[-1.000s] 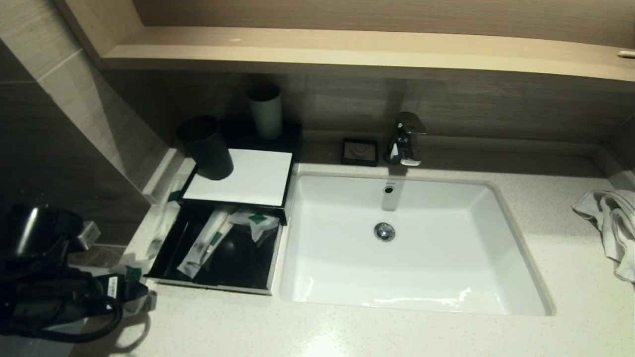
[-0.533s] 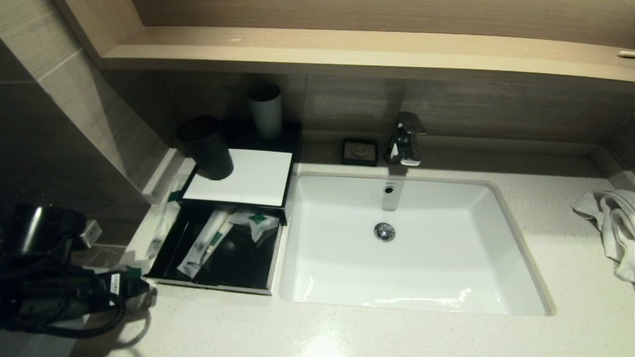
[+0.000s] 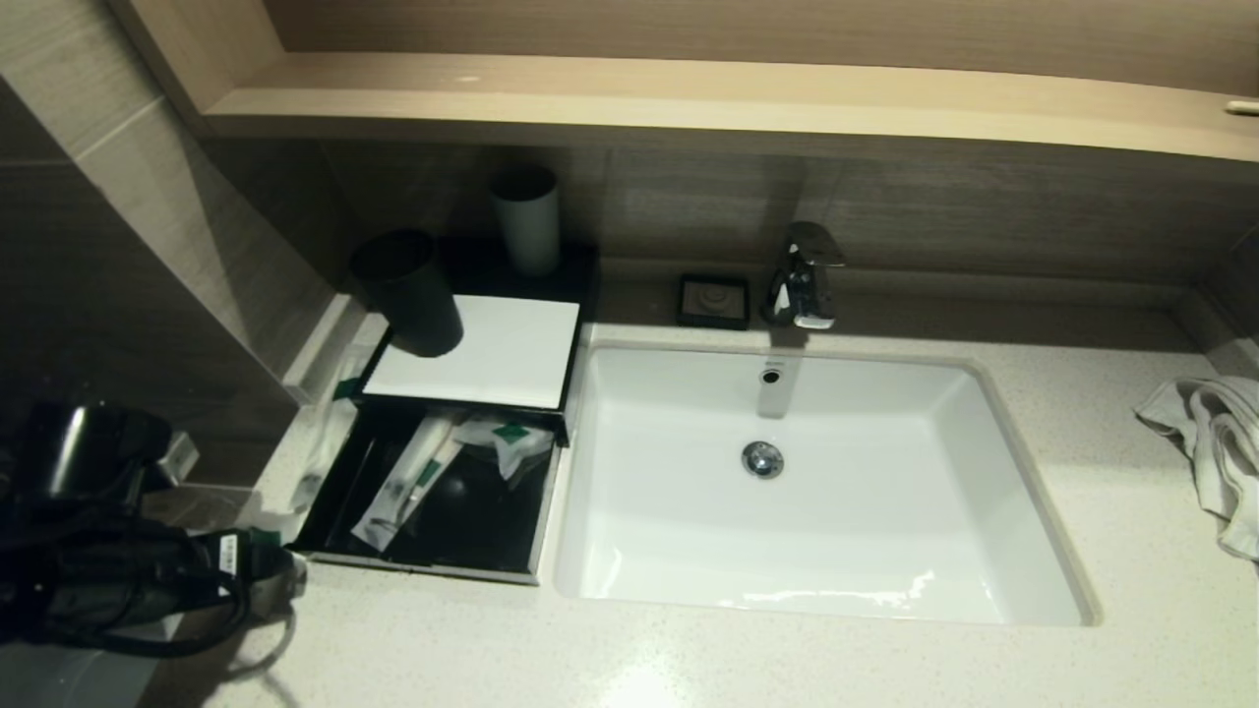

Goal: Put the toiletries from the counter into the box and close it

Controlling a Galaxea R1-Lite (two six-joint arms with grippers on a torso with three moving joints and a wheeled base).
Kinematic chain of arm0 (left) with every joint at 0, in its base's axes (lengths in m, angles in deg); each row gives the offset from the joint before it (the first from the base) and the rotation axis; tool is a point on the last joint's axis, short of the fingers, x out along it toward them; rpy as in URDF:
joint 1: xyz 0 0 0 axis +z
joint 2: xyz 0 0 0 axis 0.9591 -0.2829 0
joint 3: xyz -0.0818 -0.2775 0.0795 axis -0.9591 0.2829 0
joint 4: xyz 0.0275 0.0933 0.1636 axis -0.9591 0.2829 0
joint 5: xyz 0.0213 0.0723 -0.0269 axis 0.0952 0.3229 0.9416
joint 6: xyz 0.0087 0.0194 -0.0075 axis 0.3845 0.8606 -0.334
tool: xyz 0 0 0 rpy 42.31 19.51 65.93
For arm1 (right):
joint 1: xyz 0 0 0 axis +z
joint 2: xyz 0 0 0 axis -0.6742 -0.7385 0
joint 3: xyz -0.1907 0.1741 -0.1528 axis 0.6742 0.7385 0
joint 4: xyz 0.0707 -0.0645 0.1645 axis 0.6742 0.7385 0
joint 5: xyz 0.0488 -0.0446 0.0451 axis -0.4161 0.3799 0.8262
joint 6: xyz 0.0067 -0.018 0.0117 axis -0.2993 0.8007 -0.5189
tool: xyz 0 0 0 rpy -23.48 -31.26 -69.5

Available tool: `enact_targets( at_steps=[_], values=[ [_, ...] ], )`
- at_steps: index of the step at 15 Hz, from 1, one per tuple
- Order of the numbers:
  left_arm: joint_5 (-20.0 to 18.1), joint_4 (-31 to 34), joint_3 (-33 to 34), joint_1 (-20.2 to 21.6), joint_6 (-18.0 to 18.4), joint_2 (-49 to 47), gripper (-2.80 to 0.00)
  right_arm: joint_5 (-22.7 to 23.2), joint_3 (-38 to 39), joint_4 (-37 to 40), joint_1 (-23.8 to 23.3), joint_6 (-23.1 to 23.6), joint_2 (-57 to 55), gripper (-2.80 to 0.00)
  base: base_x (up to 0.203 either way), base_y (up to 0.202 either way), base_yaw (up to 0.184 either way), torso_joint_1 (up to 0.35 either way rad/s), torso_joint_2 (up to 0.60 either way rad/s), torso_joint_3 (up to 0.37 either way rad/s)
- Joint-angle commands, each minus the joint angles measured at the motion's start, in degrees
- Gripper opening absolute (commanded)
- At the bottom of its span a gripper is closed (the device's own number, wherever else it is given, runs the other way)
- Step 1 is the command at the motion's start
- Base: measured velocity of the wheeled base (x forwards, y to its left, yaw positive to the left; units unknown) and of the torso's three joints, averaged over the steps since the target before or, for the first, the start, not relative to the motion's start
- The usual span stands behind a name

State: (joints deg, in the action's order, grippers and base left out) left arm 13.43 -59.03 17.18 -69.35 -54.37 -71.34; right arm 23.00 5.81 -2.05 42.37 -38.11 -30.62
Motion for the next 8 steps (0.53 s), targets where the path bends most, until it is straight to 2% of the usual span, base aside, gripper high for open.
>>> enact_targets(
  at_steps=[1,7,8],
  values=[
    [0.01,-0.14,-0.02,0.09,-0.08,-0.39,0.0,0.01,0.0,-0.01,0.02,0.02,0.0,-2.8,0.0,0.0,0.0,0.0,0.0,0.0],
    [0.01,-0.14,0.02,0.09,-0.08,-0.39,0.0,0.01,0.0,-0.01,-0.04,0.02,0.0,-2.8,0.0,0.0,0.0,0.0,0.0,0.0],
    [-0.07,-0.14,-0.02,0.09,-0.09,-0.39,-2.8,0.01,0.0,-0.01,0.02,0.02,0.0,-2.8,0.0,0.0,0.0,0.0,0.0,0.0]
  ],
)
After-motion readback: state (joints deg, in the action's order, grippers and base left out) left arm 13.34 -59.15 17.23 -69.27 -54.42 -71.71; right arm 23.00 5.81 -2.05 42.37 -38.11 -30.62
